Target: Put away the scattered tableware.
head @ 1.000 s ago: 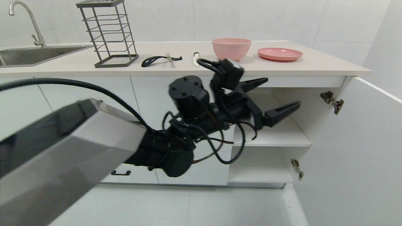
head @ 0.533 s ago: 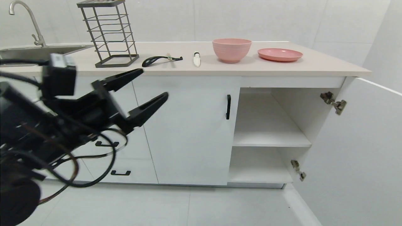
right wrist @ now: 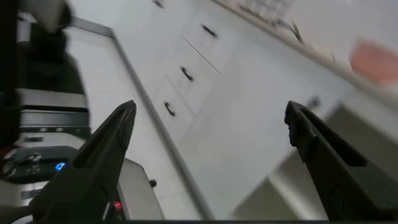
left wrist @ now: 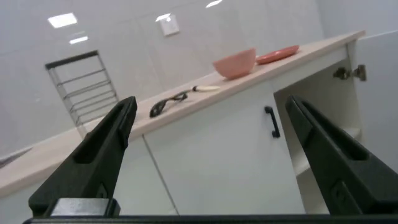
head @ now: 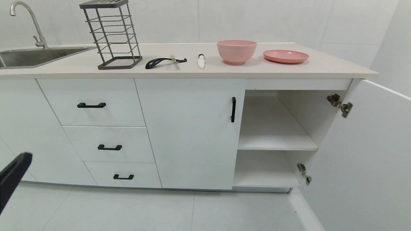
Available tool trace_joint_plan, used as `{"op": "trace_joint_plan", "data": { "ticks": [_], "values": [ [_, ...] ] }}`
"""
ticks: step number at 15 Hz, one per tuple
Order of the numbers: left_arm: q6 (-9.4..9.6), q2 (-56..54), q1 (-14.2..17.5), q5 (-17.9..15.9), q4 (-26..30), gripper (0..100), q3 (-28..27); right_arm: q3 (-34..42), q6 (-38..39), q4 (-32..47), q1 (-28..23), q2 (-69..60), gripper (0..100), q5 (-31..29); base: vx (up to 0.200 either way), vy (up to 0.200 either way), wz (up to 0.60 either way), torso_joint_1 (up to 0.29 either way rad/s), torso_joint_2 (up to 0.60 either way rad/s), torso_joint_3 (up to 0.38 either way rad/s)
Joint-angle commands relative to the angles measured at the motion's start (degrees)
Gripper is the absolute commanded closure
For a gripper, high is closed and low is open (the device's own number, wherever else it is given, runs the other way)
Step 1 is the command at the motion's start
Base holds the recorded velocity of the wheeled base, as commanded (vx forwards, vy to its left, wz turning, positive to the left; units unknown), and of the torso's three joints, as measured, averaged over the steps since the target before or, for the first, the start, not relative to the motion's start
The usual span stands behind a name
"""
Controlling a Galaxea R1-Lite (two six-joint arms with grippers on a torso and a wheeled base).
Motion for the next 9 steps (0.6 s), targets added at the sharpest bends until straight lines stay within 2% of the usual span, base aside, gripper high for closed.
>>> {"op": "trace_joint_plan", "data": {
  "ticks": [1, 2, 3, 4, 5, 6, 7, 8, 9],
  "values": [
    [-0.49, -21.8, 3.7, 0.6, 18.3, 0, 2.1, 0.1, 2.4, 4.7, 0.1, -3.2, 0, -7.3, 0.000, 0.000, 0.00, 0.000, 0.00, 0.000],
    [-2.51, -29.8, 4.7, 3.3, 31.4, 0, 0.8, 0.1, 5.3, 8.3, 0.1, -3.2, 0, -18.4, 0.000, 0.000, 0.00, 0.000, 0.00, 0.000],
    [-5.06, -35.4, 4.5, 5.1, 40.5, 0, -0.1, 0.1, 6.8, 9.9, 0.1, -3.2, 0, -26.0, 0.000, 0.000, 0.00, 0.000, 0.00, 0.000],
    [-5.94, -39.1, 4.3, 5.8, 47.7, 0, 0.1, 0.1, 8.0, 10.0, 0.1, -3.1, 0, -32.3, 0.000, 0.000, 0.00, 0.000, 0.00, 0.000],
    [-6.38, -38.5, 4.3, 5.8, 48.3, 0, 1.0, 0.1, 8.1, 10.1, 0.1, -3.1, 0, -35.7, 0.000, 0.000, 0.00, 0.000, 0.00, 0.000],
    [-5.94, -38.3, 3.1, 5.0, 48.2, 0, 1.6, 0.1, 8.1, 10.0, 0.1, -3.1, 0, -37.6, 0.000, 0.000, 0.00, 0.000, 0.00, 0.000],
    [-4.97, -37.8, 0.0, 4.6, 48.1, 0, 0.9, 0.1, 8.1, 10.0, 0.1, -3.1, 0, -37.6, 0.000, 0.000, 0.00, 0.000, 0.00, 0.000],
    [-4.79, -37.7, -3.1, 4.7, 48.4, 0, 0.0, 0.1, 8.1, 10.0, 0.1, -3.1, 0, -37.6, 0.000, 0.000, 0.00, 0.000, 0.00, 0.000],
    [-4.79, -38.0, -3.8, 4.9, 48.5, 0, 0.2, 0.1, 8.1, 10.0, 0.1, -3.1, 0, -37.6, 0.000, 0.000, 0.00, 0.000, 0.00, 0.000]
  ]
}}
